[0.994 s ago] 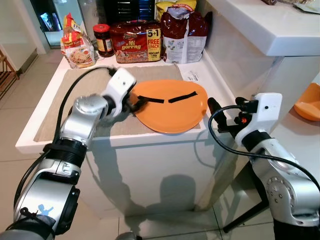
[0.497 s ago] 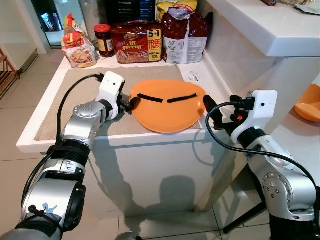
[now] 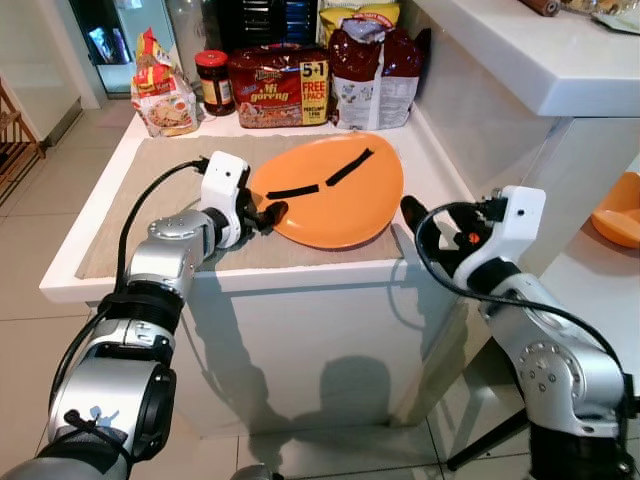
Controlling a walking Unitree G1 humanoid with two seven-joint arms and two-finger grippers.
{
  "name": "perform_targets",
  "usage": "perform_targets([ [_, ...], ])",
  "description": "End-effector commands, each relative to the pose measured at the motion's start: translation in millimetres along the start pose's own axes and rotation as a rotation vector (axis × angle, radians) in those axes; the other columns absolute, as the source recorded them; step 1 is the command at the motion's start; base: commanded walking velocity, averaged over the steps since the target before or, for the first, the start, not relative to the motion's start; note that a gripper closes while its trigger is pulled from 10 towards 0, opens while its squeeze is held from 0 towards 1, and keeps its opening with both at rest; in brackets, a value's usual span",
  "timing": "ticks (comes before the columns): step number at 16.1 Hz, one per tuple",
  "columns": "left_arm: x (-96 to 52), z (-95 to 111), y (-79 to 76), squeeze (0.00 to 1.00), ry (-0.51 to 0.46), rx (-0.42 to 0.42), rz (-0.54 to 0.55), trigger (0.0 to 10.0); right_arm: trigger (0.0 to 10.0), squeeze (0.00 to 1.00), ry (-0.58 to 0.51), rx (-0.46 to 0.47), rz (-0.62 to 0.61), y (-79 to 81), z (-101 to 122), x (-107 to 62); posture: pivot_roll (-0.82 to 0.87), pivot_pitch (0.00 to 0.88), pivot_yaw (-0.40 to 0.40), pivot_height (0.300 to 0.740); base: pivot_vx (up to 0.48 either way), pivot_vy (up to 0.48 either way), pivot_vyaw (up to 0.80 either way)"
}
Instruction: Setting the table
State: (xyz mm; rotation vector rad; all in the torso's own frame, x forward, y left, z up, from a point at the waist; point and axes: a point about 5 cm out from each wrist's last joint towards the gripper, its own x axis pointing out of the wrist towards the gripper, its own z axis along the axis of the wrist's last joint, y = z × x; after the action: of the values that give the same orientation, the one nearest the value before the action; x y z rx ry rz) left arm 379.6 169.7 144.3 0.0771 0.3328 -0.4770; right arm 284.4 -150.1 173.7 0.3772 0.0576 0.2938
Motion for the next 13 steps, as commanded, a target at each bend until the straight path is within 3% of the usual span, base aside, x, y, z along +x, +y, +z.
perform_targets([
  [1, 0.4, -46, -8.1, 0.0, 0.2, -0.026, -0.034, 10.0, 10.0, 0.0, -0.014, 0.077, -0.006, -3.9, 3, 3.2, 0.02, 0.001, -0.01, 0.74, 0.0, 0.0, 0.0],
  [2, 0.3, -48, -8.7, 0.0, 0.207, -0.026, -0.04, 10.0, 10.0, 0.31, -0.034, 0.135, 0.016, -4.2, 4, 5.7, 0.02, 0.001, -0.007, 0.74, 0.0, 0.0, 0.0],
  [3, -0.3, -50, -9.0, 0.0, 0.217, -0.011, -0.05, 10.0, 10.0, 1.0, -0.042, 0.187, 0.018, -9.5, 6, 12.6, 0.02, 0.002, -0.004, 0.74, 0.0, 0.0, 0.0],
  [9, -0.8, -52, -8.6, 0.0, 0.229, -0.002, -0.058, 10.0, 10.0, 1.0, 0.083, 0.255, -0.085, -37.3, -1, 46.4, 0.03, 0.0, -0.008, 0.74, 0.0, 0.0, 0.0],
  [11, -1.1, -53, -8.2, 0.0, 0.23, 0.0, -0.058, 10.0, 10.0, 1.0, 0.118, 0.272, -0.085, -38.0, -4, 50.5, 0.03, 0.0, -0.01, 0.74, 0.0, 0.0, 0.0],
  [12, -1.4, -53, -7.9, 0.0, 0.231, 0.001, -0.058, 10.0, 10.0, 0.66, 0.139, 0.314, -0.032, -31.4, -5, 52.4, 0.03, 0.0, -0.01, 0.74, 0.0, 0.0, 0.0],
  [13, -1.6, -53, -7.8, 0.0, 0.231, 0.001, -0.059, 10.0, 10.0, 0.0, 0.146, 0.338, 0.009, -26.2, -6, 53.4, 0.03, 0.0, -0.012, 0.74, 0.0, 0.0, 0.0],
])
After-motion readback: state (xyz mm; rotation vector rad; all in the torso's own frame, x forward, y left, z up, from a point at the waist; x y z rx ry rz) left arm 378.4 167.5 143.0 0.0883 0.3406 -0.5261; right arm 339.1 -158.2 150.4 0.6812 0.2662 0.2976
